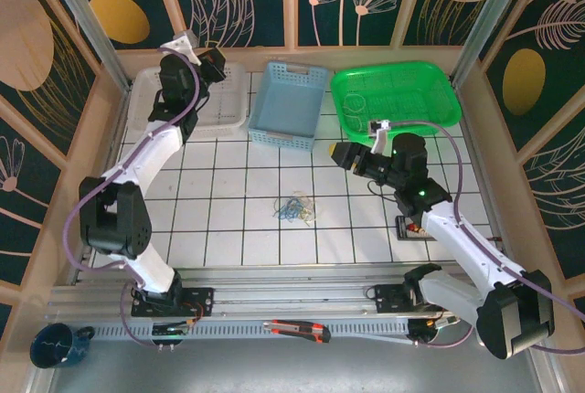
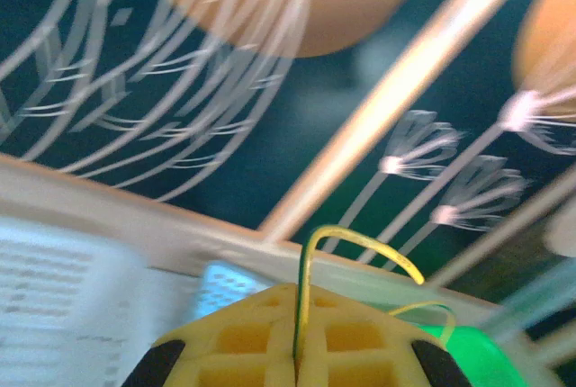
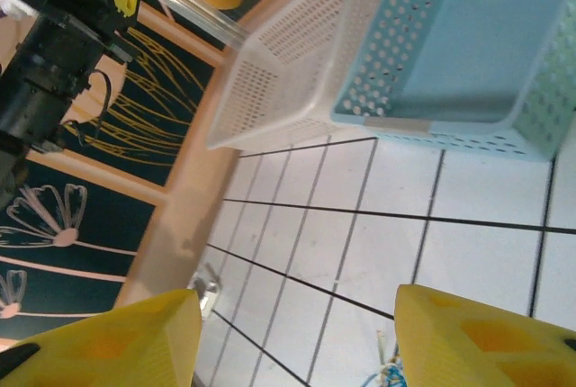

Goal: Untangle the cables

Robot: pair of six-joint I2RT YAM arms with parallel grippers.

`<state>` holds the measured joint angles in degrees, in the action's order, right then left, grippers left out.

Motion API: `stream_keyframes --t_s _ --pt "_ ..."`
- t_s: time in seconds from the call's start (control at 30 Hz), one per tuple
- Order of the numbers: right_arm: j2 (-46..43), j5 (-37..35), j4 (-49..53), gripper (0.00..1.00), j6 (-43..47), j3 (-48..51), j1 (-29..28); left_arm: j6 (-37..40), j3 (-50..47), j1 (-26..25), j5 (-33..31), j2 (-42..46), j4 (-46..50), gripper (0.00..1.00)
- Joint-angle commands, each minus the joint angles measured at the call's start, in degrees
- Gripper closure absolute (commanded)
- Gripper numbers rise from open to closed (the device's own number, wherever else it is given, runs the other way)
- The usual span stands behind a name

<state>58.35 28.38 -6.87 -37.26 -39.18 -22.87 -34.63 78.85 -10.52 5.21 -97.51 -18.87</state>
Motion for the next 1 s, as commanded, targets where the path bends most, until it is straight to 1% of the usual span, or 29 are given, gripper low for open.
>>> stream_keyframes --t_s 0.0,0.17,0.33,0.4,0.47,0.5,0.57,0.6,0.63,0.67,0.8,0.97 --pt "0.50 -2.73 3.26 0.41 4.30 -2.81 -0.18 6.02 4.70 2.28 -5.83 -4.43 8.09 1.00" --pt "2.13 -5.23 5.30 0.41 6.98 -3.86 -0.19 8.17 9.44 5.51 -9.89 -10.10 12.09 1.00" --pt "4.32 -6.66 5.73 0.41 8.56 -4.80 -0.24 8.31 10.25 8.04 -11.65 -13.77 12.73 1.00" --pt "5.25 -6.73 5.72 0.41 8.78 -5.19 -0.19 8.44 11.06 8.92 -11.71 -15.28 12.94 0.96" --pt "6.25 -6.52 5.60 0.41 8.84 -5.54 -0.28 8.43 12.63 9.93 -10.69 -17.14 13.50 0.86" --pt "6.69 -6.39 5.59 0.41 8.82 -5.69 -0.32 8.44 13.38 10.23 -10.09 -17.91 13.62 0.78" --pt "7.45 -6.39 5.57 0.41 9.12 -5.93 -0.40 8.55 14.71 10.60 -8.93 -18.87 13.61 0.39" --pt "7.80 -6.49 5.62 0.41 9.33 -6.17 -0.41 8.72 15.20 10.61 -8.80 -19.01 13.67 0.27" --pt "8.27 -6.50 5.58 0.41 9.47 -6.26 -0.37 8.79 15.74 10.61 -8.68 -19.04 13.86 0.12" --pt "8.62 -6.58 5.56 0.41 9.59 -6.34 -0.38 9.03 16.22 10.59 -8.31 -19.03 13.86 0.02" --pt "9.42 -6.67 4.88 0.41 9.47 -5.79 -0.47 9.36 17.86 10.61 -5.53 -18.18 14.55 0.01" --pt "9.38 -6.50 4.18 0.41 9.47 -4.36 -0.58 8.09 16.34 10.61 0.65 -15.08 13.39 0.01"
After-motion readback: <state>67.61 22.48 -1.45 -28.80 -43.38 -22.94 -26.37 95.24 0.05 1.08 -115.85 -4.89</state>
